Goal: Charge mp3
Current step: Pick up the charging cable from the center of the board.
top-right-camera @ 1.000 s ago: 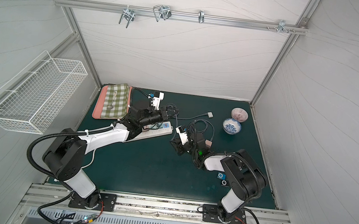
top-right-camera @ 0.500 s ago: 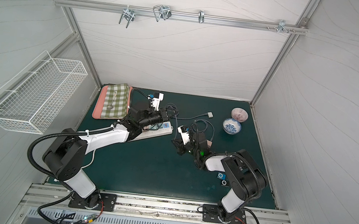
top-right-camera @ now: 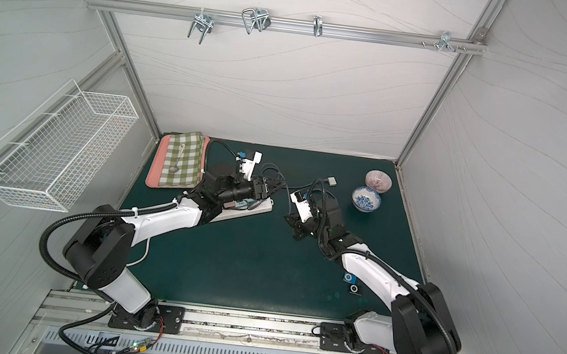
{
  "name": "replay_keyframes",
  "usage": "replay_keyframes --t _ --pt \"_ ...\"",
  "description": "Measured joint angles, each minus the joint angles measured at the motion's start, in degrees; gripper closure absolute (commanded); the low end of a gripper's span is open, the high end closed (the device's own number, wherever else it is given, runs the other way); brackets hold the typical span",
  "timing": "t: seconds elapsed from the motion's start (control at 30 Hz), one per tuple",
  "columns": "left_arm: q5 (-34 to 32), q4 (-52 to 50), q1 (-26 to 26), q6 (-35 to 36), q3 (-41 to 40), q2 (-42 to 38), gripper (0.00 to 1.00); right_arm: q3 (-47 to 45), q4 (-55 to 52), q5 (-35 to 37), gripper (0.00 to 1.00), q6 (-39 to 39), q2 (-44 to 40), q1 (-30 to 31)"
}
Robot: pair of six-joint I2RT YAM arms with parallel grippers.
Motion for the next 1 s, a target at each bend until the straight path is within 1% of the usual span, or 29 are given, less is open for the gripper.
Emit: replay_keyframes --t 0.1,0.2,0.33,0.43,0.53,0.63,0.8,0.87,0.97,1.0 --pt "0.46 -5.51 -0.59 8.66 -1.05 -4.37 0.01 3.04 -9.84 0.66 0.93 -3.74 -2.21 -2.14" --pt "0.39 -10.73 -0.98 18.1 -1.11 -8.81 0.01 6.84 -18.84 0.63 0.93 -8.0 -2.67 -4.0" --pt "0.37 -16.94 -1.25 32.3 -1.01 -13.16 0.01 13.09 -30.14 0.35 0.93 -15.21 -2.67 -4.57" --pt "0.7 -22.16 -1.25 42.25 0.33 -13.57 0.02 18.21 -37.44 0.17 0.94 -20.9 -2.67 -4.57" --pt "0.92 -26.08 -1.36 49.33 2.4 -12.7 0.01 22.69 -43.43 -0.57 0.93 -25.88 -2.89 -4.57" --pt "1.33 -26.71 -1.66 53.42 3.52 -11.89 0.01 25.99 -48.87 -2.4 0.93 -31.3 -3.65 -4.57" --pt "2.93 -27.12 -3.58 57.2 6.67 -8.85 0.01 29.4 -55.84 -3.96 0.93 -37.77 -4.26 -4.57" --pt "4.09 -27.08 -4.52 58.07 7.78 -7.67 0.08 30.18 -57.7 -3.93 0.92 -39.87 -4.26 -4.48" --pt "6.38 -27.15 -5.31 58.53 9.31 -5.77 0.26 30.67 -59.6 -3.78 0.91 -42.38 -4.26 -3.87" --pt "7.19 -27.19 -5.53 58.51 9.81 -5.07 0.33 30.67 -60.04 -3.74 0.9 -43.04 -4.26 -3.63"
